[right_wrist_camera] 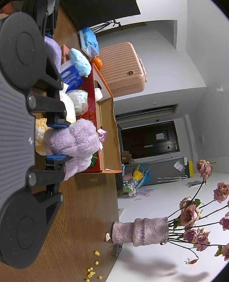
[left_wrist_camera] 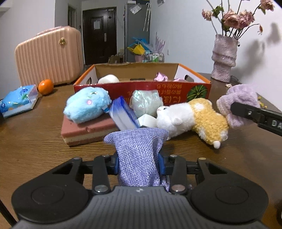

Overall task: Organize soft objects
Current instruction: 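Carry the lilac plush and purple pouch over the cardboard box with both tools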

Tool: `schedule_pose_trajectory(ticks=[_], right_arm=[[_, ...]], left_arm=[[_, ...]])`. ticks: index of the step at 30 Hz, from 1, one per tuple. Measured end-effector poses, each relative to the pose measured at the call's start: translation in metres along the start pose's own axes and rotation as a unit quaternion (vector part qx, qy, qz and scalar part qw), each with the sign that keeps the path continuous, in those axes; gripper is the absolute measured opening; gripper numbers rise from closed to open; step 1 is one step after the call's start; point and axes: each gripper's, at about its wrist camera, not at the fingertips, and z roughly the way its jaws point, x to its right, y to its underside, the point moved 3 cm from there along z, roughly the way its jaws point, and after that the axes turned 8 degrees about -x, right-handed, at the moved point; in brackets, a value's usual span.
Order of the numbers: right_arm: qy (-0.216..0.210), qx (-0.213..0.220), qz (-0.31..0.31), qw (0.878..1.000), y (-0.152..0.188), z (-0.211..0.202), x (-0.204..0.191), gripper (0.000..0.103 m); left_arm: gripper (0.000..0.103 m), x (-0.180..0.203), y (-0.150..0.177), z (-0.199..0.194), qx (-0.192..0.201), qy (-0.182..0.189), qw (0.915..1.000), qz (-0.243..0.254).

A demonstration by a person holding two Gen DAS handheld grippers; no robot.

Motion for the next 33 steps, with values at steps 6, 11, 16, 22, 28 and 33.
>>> schedule_pose_trajectory(ticks=[6,11,16,22,28,33], right_arm=[[-0.002,0.005,-0.002,1.000,-0.001,-0.004,-0.004,0.027],[-0.002,0.012,-0.004,1.000,-0.005,-0.007,-0.009,0.027],[-0.003,0.018,-0.008,1.000,-0.011,-0.009,-0.015,0.027],[-0.006,0.028,-0.013,1.000,-0.021,-0.010,-0.023,0.027],[-0.008,0.040,-0.015,0.999,-0.035,-0.007,-0.028,0.027],[-0.007,0.047,-0.020,0.999,-0.046,-0.002,-0.032,0.027]], left_arm=[[0.039,-0.002,0.001,-0.020,0.020,0.010,0.9997,0.005],[0.039,-0.002,-0.007,-0.038,0.047,0.017,0.9987,0.010],[0.039,-0.002,-0.017,-0.054,0.076,0.018,0.9968,0.016],[0.039,-0.002,-0.031,-0.064,0.099,0.017,0.9949,0.016],[0.039,-0.005,-0.047,-0.065,0.115,0.014,0.9932,0.004],[0.039,-0.009,-0.060,-0.061,0.124,0.014,0.9921,-0.007]])
